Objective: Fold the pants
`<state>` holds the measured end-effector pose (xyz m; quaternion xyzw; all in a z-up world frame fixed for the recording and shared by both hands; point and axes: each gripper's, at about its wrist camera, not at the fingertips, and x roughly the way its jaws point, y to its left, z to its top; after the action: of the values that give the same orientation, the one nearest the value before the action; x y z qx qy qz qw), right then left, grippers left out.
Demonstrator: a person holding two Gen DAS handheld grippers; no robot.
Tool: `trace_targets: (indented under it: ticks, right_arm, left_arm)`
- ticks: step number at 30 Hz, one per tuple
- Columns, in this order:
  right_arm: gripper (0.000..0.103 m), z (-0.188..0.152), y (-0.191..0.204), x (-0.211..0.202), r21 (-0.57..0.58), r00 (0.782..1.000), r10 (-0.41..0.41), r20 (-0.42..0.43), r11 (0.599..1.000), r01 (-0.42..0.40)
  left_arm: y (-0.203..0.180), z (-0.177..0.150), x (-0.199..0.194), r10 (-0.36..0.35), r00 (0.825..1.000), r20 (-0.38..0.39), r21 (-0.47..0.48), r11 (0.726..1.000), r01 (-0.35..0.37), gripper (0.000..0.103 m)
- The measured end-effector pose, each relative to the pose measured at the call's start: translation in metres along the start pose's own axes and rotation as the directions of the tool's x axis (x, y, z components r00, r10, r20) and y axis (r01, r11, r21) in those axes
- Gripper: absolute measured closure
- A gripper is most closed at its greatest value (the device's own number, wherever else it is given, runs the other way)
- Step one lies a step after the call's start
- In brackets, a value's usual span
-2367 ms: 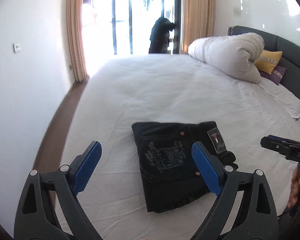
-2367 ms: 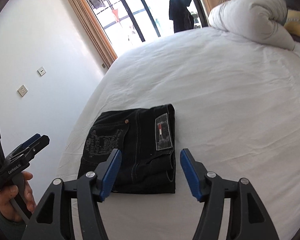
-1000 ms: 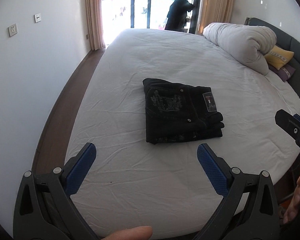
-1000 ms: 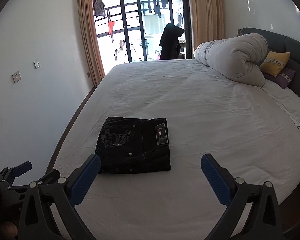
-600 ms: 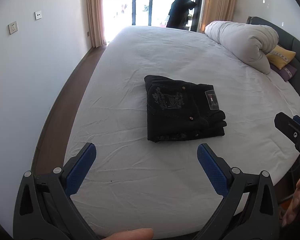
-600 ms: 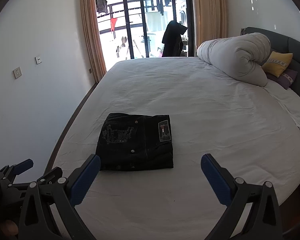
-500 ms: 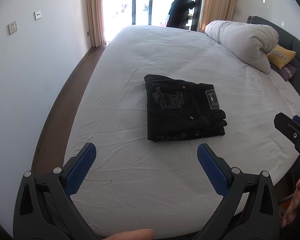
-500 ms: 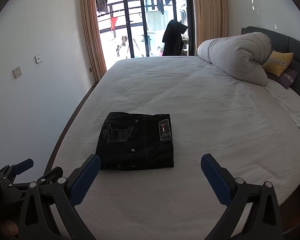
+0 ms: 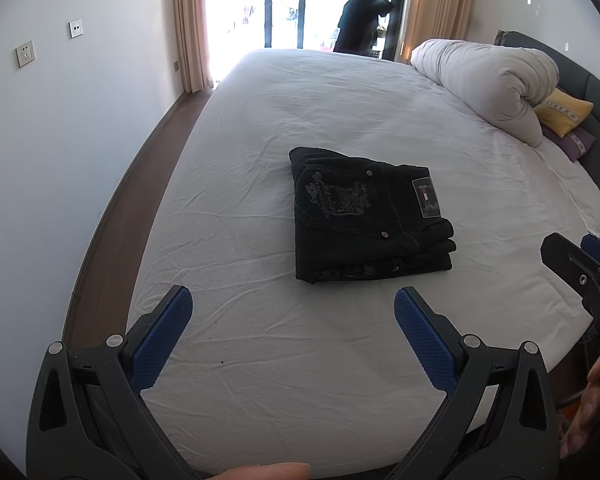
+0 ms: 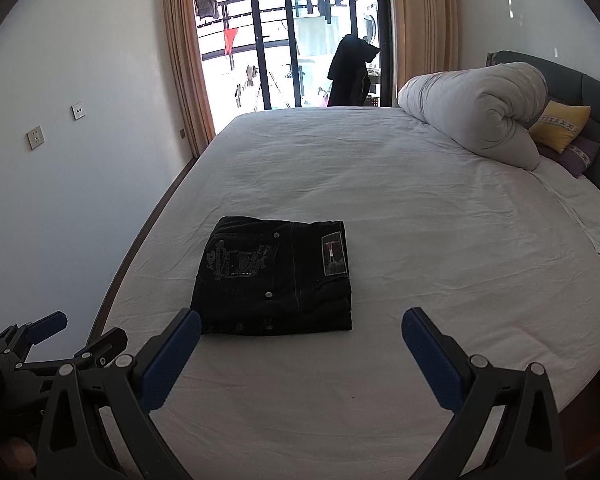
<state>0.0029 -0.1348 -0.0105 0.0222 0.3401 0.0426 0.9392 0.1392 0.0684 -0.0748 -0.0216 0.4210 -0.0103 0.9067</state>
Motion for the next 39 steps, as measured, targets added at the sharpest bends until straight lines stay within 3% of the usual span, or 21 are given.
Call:
trace_targets:
  ticks: [39]
  right_arm:
    - [0.0,-0.007,-0.002,0.01,0.0,0.999,0.007,-0.032,1.0,-0.007]
  left_arm:
    - [-0.002,-0.004,0.012,0.002,1.0,-0.011,0.0,1.0,-0.002,0.0]
